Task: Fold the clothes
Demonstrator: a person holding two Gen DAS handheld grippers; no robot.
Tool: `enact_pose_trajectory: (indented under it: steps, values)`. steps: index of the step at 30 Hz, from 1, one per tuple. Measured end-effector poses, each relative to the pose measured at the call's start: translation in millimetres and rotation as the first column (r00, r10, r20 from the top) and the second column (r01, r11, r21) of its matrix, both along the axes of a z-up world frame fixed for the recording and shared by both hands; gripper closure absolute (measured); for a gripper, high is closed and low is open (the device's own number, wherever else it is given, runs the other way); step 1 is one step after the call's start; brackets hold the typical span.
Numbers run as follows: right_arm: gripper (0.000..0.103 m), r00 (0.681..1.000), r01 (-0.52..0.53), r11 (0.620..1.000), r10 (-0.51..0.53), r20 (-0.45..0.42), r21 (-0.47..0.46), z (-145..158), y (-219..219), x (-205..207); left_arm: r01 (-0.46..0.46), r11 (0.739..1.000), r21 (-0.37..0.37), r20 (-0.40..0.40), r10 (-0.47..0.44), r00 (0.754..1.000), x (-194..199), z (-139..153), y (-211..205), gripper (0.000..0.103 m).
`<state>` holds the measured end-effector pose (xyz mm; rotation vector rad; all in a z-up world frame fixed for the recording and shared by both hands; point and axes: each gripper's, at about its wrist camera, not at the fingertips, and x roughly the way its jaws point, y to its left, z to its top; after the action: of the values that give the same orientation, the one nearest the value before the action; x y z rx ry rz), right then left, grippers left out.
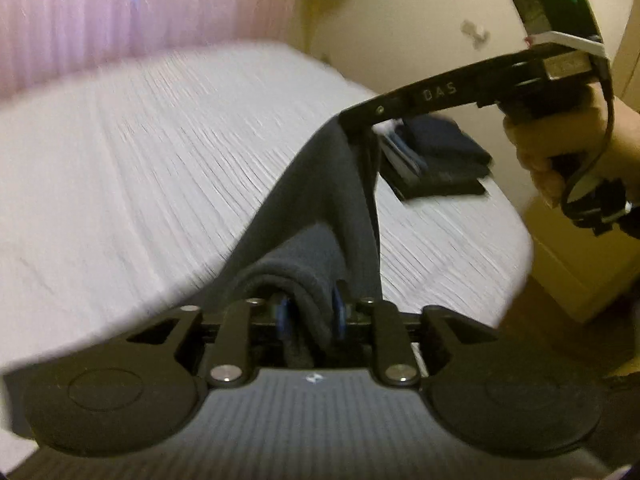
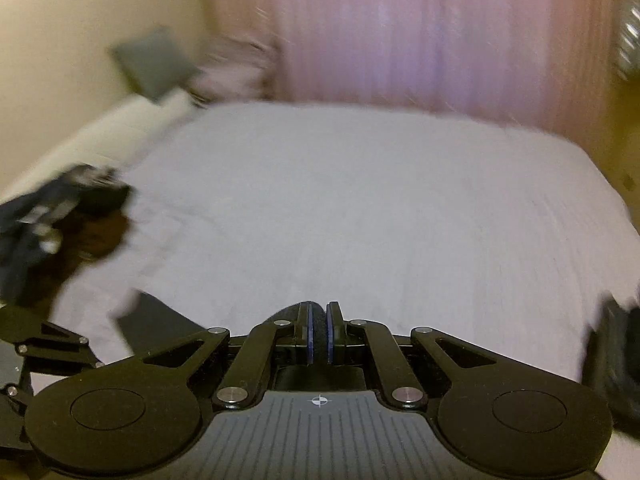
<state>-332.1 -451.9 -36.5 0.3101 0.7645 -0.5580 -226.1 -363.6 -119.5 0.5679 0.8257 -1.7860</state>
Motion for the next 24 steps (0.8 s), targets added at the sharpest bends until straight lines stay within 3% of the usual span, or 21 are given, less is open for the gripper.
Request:
enact_pose_trajectory:
  steps: [3,7,8,9,10,15,20,22,24]
  values:
    - [0.098,0.991,0.099,0.995,-0.097,-0.089,0.016,-32,-19,-17,0.039,0.997,0.063,0.021,-0.040,0.999,-4,-26,-8,0.046]
    - [0.095,0.966,0.216,0.976,-0.218,-0.140,-0.031,-52,-29,-49,0.041,0.993,0.109,0.095,-0.052,0.994,35,-54,-2,0.037]
    - [0.072,0.961,0.238,0.971,-0.237,-0.142,-0.012,-57,-28,-60,0.041,0.992,0.120,0.130,-0.056,0.990,44,-62,0,0.036]
    - [0.029,0.957,0.255,0.967,-0.251,-0.149,0.009,-64,-26,-64,0.045,0.991,0.130,0.177,-0.068,0.982,51,-70,5,0.033]
    - [0.016,0.951,0.273,0.962,-0.265,-0.156,0.028,-71,-23,-68,0.056,0.989,0.140,0.236,-0.088,0.968,57,-80,14,0.030]
    - [0.014,0.932,0.319,0.937,-0.282,-0.228,0.144,-114,10,-89,0.132,0.970,0.207,0.421,-0.210,0.882,72,-145,36,0.029]
    - [0.014,0.930,0.249,0.942,-0.169,-0.326,0.224,-164,53,-96,0.231,0.943,0.238,0.523,-0.326,0.787,70,-191,38,0.030]
    - [0.014,0.928,0.227,0.942,-0.132,-0.348,0.248,-188,62,-95,0.266,0.931,0.251,0.572,-0.364,0.735,70,-209,38,0.041]
    - [0.014,0.930,0.215,0.940,-0.114,-0.349,0.267,-203,62,-93,0.268,0.925,0.269,0.589,-0.378,0.714,69,-219,31,0.052]
